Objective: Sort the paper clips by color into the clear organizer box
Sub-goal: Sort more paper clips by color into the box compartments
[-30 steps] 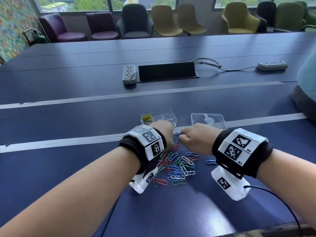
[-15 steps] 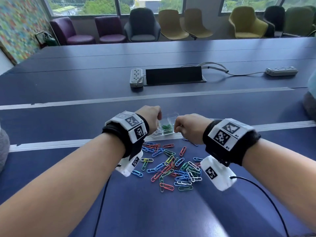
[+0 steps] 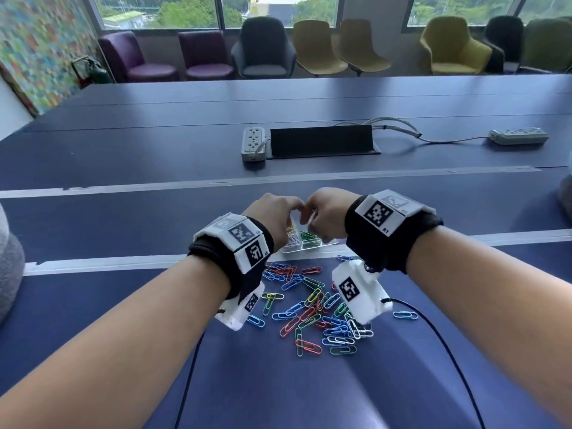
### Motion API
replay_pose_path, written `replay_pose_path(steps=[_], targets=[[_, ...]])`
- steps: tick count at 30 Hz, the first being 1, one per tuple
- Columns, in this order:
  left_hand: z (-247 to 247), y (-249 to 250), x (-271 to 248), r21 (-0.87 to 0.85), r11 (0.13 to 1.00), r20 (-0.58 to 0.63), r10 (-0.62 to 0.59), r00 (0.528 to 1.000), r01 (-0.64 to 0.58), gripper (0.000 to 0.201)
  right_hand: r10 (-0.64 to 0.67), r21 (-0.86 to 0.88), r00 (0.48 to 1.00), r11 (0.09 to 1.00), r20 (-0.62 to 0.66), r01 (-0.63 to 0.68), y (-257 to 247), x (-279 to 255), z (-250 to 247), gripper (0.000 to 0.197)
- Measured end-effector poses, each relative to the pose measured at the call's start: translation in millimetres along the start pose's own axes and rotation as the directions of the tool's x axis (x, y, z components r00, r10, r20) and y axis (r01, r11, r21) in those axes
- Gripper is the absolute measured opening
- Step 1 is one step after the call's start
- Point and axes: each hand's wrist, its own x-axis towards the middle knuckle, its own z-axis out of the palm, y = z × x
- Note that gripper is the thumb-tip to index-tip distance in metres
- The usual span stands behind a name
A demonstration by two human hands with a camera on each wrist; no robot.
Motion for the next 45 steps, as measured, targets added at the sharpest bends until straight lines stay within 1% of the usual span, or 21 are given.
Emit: replay_pose_path(steps=[3,6,8,10,14,16,18,20,24,27,30,31,32,34,36,37,40,45], targets=[[-3.6,-6.0,-1.5,-0.108,0.993,-0.045,-0.062,0.997,0.056,0.054,-0.024,0.056,0.999,0.998,-0.032,0.025,-10.7,6.1,3.8,0.023],[-3.8,-12.7,-3.5,-0.114,0.989,-0.088,-0.103,0.991,0.093,0.045,-0.062,-0.041,0.996,0.997,-0.064,0.060,-22.8,8.4,8.2,0.023],[-3.0,-16.7,-5.4,-0.108,0.988,-0.078,-0.121,0.990,0.112,0.037,-0.071,-0.094,0.995,0.994,-0.070,0.064,-28.6,9.9,10.8,0.023],[-2.3,-19.2,-6.9,-0.110,0.987,-0.059,-0.127,0.990,0.120,0.034,-0.068,-0.101,0.996,0.993,-0.061,0.062,-32.0,11.5,12.8,0.024],[-1.1,-20.9,-7.7,-0.143,0.981,-0.050,-0.138,0.989,0.130,0.040,-0.056,-0.069,0.996,0.996,-0.063,0.052,-32.6,12.4,13.8,0.025],[-1.1,-21.4,-7.9,-0.155,0.978,-0.057,-0.150,0.987,0.140,0.041,-0.057,-0.023,0.996,0.998,-0.073,0.055,-31.4,12.6,13.2,0.027],[-1.1,-22.1,-8.3,-0.157,0.977,-0.064,-0.158,0.985,0.147,0.041,-0.063,0.083,0.995,0.994,-0.077,0.069,-28.5,13.6,12.1,0.030],[-0.3,-22.7,-9.0,-0.173,0.972,-0.064,-0.175,0.983,0.161,0.040,-0.063,0.201,0.995,0.977,-0.080,0.078,-25.5,14.0,10.8,0.035],[0.2,-22.7,-9.7,-0.180,0.968,-0.059,-0.186,0.981,0.173,0.040,-0.065,0.336,0.996,0.938,-0.054,0.080,-20.4,14.3,10.9,0.043],[-1.0,-21.8,-9.8,-0.177,0.968,-0.059,-0.189,0.980,0.176,0.039,-0.084,0.360,0.996,0.928,-0.040,0.093,-18.1,14.6,12.8,0.044],[-1.2,-20.9,-10.4,-0.142,0.972,-0.060,-0.200,0.978,0.190,0.042,-0.075,0.379,0.994,0.920,-0.079,0.100,-15.3,15.0,12.7,0.042],[-0.8,-20.7,-11.0,-0.119,0.975,-0.056,-0.194,0.979,0.187,0.043,-0.069,0.366,0.992,0.925,-0.101,0.101,-14.0,13.8,11.9,0.041],[-0.2,-20.2,-11.9,-0.083,0.981,-0.042,-0.179,0.983,0.176,0.043,-0.065,0.311,0.989,0.945,-0.130,0.103,-13.2,12.1,11.1,0.038],[2.0,-18.4,-13.6,0.025,0.991,0.002,-0.134,0.991,0.134,0.040,-0.074,0.098,0.982,0.991,-0.176,0.092,-12.2,8.3,11.2,0.032],[4.7,-16.4,-15.2,0.119,0.988,0.038,-0.105,0.994,0.099,0.037,-0.072,-0.098,0.985,0.994,-0.156,0.057,-11.8,6.3,15.3,0.028],[5.8,-15.8,-15.6,0.145,0.985,0.048,-0.101,0.994,0.093,0.037,-0.059,-0.146,0.990,0.988,-0.124,0.040,-11.6,6.0,18.2,0.028],[7.0,-14.6,-16.4,0.174,0.981,0.060,-0.093,0.994,0.082,0.037,-0.037,-0.167,0.998,0.986,-0.054,0.027,-8.7,7.7,24.9,0.031],[4.4,-16.5,-22.5,0.118,0.991,0.035,-0.073,0.997,0.068,0.030,-0.112,-0.084,0.989,0.991,-0.097,0.104,0.7,-3.9,17.2,0.037]])
